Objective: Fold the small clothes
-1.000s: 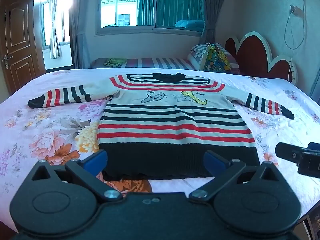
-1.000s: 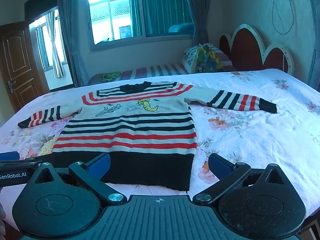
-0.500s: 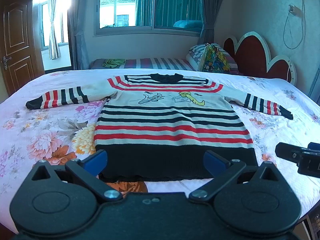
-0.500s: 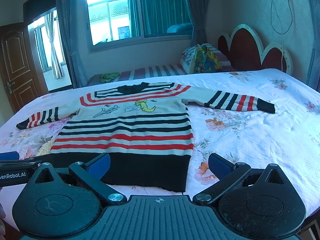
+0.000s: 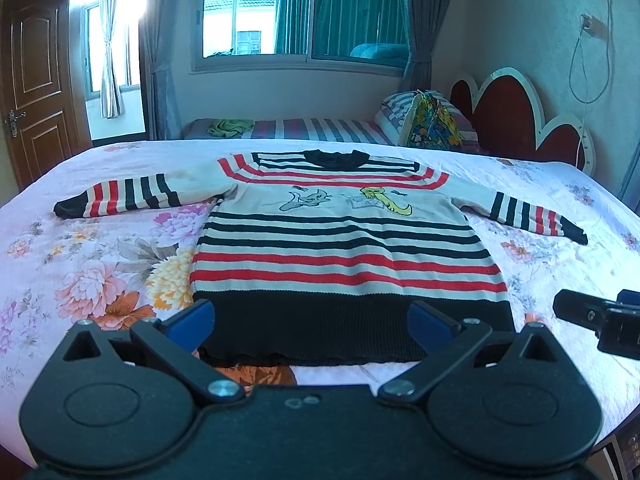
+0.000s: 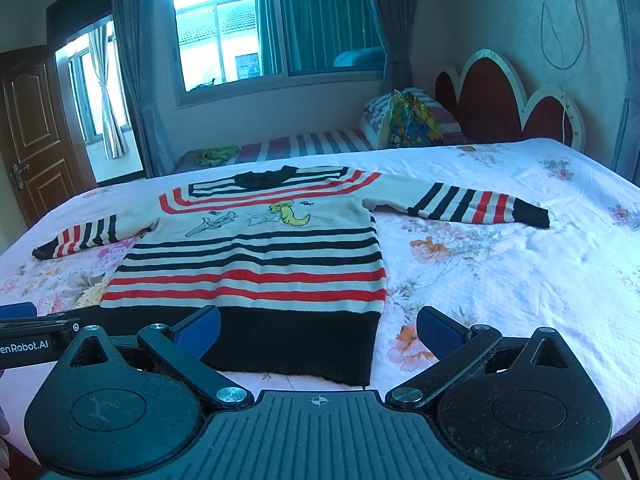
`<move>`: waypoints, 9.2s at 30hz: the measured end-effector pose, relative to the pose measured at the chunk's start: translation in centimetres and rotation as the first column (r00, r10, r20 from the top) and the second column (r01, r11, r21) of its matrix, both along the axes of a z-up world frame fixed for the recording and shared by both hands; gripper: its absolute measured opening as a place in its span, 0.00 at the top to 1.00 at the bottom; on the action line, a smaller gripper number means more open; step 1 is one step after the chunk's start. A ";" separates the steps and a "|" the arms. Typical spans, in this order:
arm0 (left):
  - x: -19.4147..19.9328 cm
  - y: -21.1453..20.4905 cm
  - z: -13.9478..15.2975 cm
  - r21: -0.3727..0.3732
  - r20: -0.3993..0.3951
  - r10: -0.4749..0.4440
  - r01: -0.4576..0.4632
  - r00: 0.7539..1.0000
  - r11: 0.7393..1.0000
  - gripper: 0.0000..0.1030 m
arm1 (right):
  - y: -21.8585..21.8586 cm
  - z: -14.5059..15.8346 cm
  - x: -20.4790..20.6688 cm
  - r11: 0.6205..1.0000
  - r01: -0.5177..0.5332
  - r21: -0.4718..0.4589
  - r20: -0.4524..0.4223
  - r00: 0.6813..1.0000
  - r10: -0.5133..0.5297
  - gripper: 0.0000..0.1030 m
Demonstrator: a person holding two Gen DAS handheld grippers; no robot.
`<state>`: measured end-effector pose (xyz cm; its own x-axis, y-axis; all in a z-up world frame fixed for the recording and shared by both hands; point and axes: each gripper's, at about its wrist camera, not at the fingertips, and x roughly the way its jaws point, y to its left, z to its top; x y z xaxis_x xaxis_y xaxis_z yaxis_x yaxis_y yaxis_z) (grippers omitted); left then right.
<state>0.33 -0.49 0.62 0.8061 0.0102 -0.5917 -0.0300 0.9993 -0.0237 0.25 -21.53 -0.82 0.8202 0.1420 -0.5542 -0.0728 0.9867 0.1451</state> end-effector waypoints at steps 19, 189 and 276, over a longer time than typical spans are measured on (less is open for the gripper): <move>-0.1 0.3 0.3 0.001 0.009 0.003 -0.003 1.000 1.000 0.01 | 0.2 0.4 -0.1 1.000 -0.001 0.004 0.007 1.000 0.001 0.00; 31.6 17.7 -5.9 -0.155 -0.023 0.101 -0.104 0.995 0.983 0.33 | 20.0 -13.5 39.6 0.973 -0.231 -0.030 -0.093 0.969 0.227 0.89; 40.2 -2.9 -10.7 0.130 -0.077 -0.228 0.236 0.971 0.963 0.44 | 0.0 -11.7 38.8 0.991 -0.136 -0.007 -0.057 0.989 0.135 0.86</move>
